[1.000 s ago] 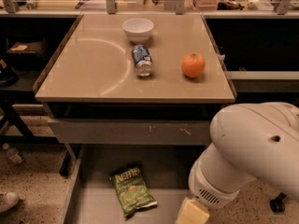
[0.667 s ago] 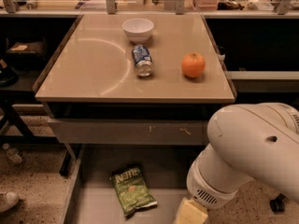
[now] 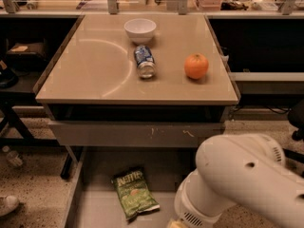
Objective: Pick green jalapeno chip bag from middle drawer and place on counter
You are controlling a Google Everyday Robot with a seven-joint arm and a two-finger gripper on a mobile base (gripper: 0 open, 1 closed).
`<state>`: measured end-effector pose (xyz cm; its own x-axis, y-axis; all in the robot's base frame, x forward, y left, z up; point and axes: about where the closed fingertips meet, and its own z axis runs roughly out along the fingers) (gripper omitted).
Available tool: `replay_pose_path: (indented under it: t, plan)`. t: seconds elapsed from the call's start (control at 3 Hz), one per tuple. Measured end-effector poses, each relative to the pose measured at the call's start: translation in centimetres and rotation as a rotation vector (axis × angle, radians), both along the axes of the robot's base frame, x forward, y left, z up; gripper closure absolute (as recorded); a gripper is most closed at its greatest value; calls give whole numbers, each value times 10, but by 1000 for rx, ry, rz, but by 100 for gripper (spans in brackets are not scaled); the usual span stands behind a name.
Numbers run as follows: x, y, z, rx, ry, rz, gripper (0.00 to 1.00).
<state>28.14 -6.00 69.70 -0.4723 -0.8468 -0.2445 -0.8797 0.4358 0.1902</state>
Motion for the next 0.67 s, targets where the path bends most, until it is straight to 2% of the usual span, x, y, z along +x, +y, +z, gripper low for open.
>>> replay_pose_path:
  t: [0.33,0.67]
  plan:
    - [34,51,-79,14,-47,-54,0]
    - [40,56,-78,16,-50,-103,0]
